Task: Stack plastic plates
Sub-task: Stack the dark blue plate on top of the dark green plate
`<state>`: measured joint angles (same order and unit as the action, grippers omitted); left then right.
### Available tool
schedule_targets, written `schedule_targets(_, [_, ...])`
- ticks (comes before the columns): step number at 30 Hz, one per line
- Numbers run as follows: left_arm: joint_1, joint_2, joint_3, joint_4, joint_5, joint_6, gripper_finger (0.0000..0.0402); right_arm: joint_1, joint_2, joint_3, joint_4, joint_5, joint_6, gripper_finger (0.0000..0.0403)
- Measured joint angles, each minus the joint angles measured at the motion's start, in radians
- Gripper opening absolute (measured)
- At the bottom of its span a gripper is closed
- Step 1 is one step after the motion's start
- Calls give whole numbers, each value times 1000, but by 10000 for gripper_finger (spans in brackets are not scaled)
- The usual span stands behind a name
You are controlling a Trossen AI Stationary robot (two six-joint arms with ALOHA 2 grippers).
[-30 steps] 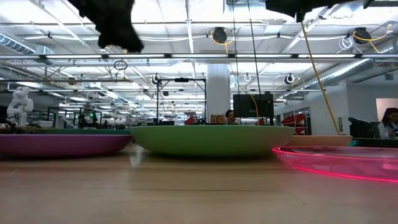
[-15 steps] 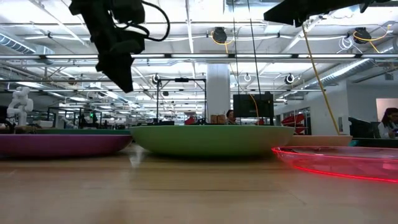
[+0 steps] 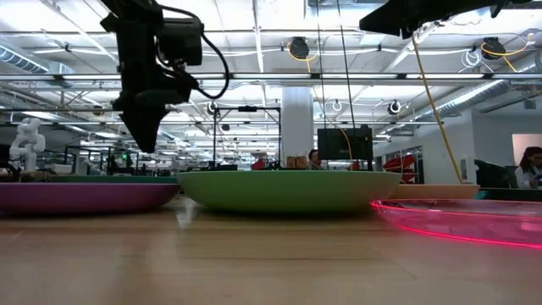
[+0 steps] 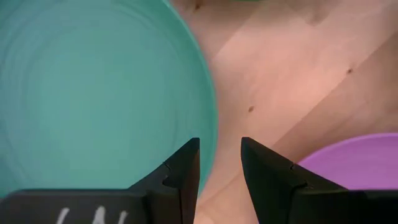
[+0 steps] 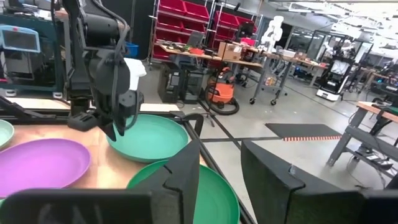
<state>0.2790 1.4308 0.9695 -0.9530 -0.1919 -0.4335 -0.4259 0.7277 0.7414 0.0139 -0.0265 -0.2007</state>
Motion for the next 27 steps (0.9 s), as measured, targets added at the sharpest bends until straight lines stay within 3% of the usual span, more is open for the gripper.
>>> schedule_targets(8, [9,59,0,5,30,38,124,0,0,0,-15,0,20,114])
schedule_targets(21, [78,81,-48,43,-35,62,125,0,0,0,-91,-1,84,114])
schedule_targets(27, [79,83,-48,76,-5,78,125,0,0,0,-118,-1,111,114])
